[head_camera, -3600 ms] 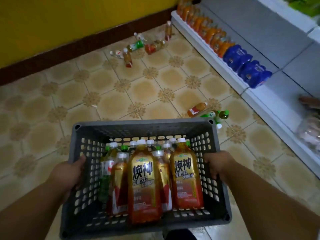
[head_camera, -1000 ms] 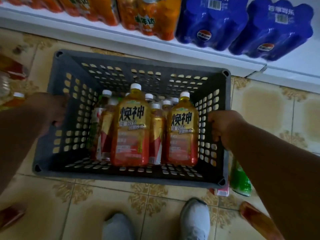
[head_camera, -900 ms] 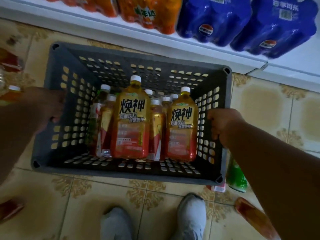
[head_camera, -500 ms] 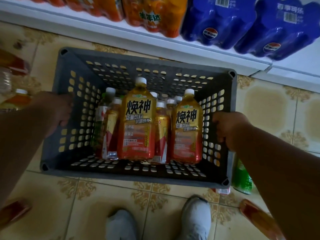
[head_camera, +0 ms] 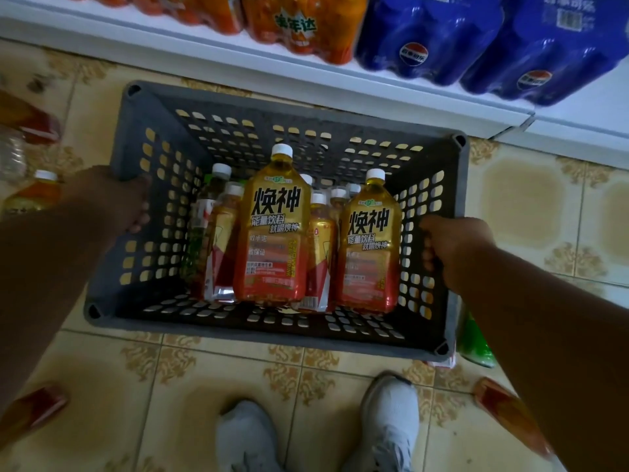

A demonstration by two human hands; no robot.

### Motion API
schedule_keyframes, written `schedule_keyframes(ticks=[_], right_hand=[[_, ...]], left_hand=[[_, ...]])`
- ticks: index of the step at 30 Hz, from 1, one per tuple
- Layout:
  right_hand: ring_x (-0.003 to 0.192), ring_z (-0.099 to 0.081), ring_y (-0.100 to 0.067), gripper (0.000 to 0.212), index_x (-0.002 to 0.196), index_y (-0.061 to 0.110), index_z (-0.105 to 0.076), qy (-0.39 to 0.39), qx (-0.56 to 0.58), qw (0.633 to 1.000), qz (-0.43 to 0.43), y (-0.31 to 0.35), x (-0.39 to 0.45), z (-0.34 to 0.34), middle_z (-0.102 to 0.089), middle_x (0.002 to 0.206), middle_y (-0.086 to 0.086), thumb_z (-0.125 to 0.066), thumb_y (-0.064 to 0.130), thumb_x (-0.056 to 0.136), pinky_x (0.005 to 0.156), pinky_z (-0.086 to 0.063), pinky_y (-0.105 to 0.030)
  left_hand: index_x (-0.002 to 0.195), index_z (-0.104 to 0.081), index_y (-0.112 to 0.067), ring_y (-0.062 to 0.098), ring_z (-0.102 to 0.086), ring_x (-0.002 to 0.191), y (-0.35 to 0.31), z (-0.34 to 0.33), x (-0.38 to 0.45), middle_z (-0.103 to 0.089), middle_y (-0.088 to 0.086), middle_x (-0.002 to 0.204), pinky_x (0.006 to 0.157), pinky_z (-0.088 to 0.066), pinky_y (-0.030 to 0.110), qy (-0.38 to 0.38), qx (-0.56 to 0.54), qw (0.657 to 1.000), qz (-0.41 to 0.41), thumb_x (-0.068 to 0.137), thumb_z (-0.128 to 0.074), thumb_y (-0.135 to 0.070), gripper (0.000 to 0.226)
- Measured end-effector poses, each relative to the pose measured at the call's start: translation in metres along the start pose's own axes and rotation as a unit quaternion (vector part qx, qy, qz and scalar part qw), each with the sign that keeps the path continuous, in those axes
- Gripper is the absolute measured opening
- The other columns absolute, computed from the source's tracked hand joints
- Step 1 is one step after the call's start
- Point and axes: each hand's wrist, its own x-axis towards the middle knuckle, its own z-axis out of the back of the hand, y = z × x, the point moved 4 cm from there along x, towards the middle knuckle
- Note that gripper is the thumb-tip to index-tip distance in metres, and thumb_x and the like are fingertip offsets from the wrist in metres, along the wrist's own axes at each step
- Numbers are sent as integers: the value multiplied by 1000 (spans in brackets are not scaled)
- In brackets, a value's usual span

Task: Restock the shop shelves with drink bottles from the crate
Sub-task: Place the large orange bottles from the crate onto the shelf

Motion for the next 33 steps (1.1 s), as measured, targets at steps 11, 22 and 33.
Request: schedule_keyframes(ticks=[11, 22, 33], right_hand=[[131, -43, -31, 58, 136, 8, -47, -109, -259, 852, 442, -28, -106, -52, -47, 142, -16, -61, 41, 91, 110, -37, -48], [84, -60, -16, 76, 116, 28, -37, 70, -84, 991, 74, -35, -23, -68, -60, 100, 6, -84, 61, 66, 60, -50, -32], [83, -77, -26, 76, 122, 21, -58, 222, 57, 972, 51, -26, -34, -59, -77, 104, -6, -90, 43, 57, 80, -61, -50]], left_hand=[[141, -40, -24, 23, -61, 114, -36, -73, -168, -51, 5, 133, 83, -61, 47, 59, 33, 980, -187, 89, -55, -54, 62], [117, -38, -47, 10, -70, 93, -31, -107, -151, -67, -13, 106, 77, -59, 35, 129, -79, 986, -67, 79, -79, -53, 56], [155, -24, -21, 37, -30, 147, -46, -104, -173, -29, 17, 160, 119, -24, 50, -34, 264, 905, -332, 96, -47, -56, 72]])
